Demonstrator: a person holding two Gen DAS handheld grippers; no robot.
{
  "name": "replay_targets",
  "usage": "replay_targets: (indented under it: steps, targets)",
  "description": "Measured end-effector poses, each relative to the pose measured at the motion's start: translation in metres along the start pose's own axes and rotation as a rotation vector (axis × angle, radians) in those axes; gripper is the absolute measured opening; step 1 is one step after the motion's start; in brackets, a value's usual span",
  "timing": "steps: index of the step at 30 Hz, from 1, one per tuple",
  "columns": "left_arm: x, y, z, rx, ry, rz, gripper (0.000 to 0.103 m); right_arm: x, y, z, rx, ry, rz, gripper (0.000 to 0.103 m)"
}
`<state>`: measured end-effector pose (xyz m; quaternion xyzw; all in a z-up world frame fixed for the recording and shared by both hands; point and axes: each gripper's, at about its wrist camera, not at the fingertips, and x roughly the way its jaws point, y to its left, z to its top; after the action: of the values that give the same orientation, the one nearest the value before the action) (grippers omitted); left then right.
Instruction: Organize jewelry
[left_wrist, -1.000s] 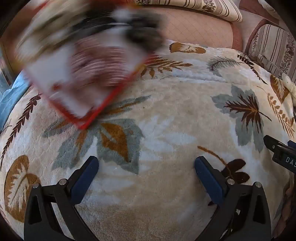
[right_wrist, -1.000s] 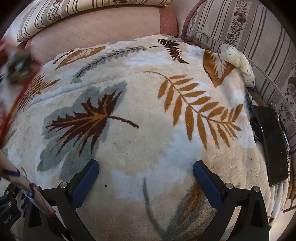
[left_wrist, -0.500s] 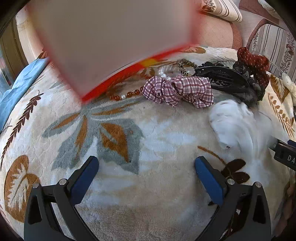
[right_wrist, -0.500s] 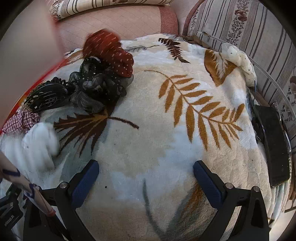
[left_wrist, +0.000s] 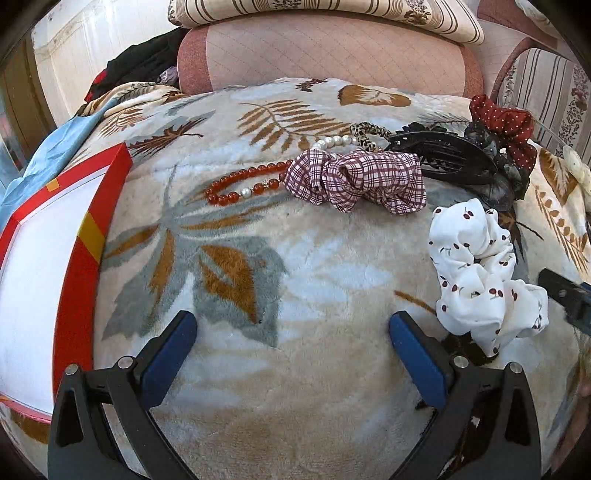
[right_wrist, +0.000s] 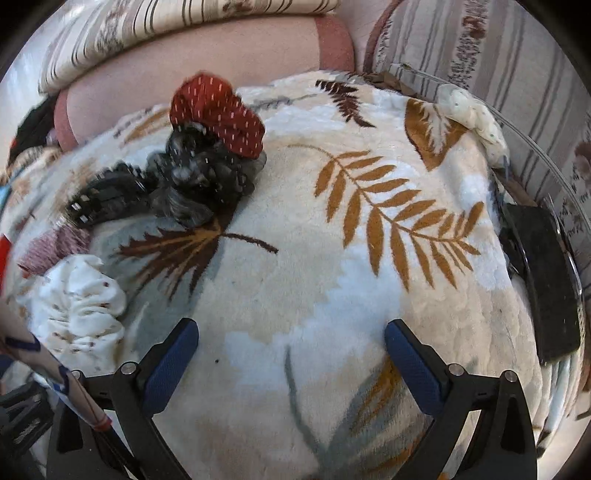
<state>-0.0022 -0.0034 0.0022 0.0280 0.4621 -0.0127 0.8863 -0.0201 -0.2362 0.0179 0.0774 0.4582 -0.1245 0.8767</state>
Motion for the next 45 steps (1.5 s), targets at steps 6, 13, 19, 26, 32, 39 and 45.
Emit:
replay_targets:
  steps: [6,13,19,26,32,39,45]
  targets:
    - [0.000,0.001,0.000,-0.001,0.000,-0.002,0.103,-0.035,-0.002,-0.015,0.071,-0.076,0.069,0.102]
    - [-0.002,-0.002,0.000,0.007,0.018,0.017,0.103,-0.101,0.020,-0.056,-0.026,-0.194,0.128,0.102]
    - [-0.074,0.010,-0.043,-0.001,-0.070,-0.048,0.103,-0.138,0.012,-0.076,-0.042,-0.225,0.122,0.102]
    - [-0.157,0.024,-0.061,0.032,-0.232,-0.031,0.103,-0.170,0.004,-0.087,-0.032,-0.234,0.118,0.102]
    - [-0.164,0.035,-0.059,0.018,-0.224,-0.030,0.103,-0.173,0.015,-0.090,-0.052,-0.221,0.109,0.102]
    - [-0.161,0.039,-0.063,0.006,-0.211,-0.043,0.103,-0.172,0.020,-0.092,-0.066,-0.204,0.099,0.102]
    - [-0.161,0.038,-0.065,0.010,-0.215,-0.048,0.103,-0.172,0.025,-0.093,-0.082,-0.198,0.100,0.102]
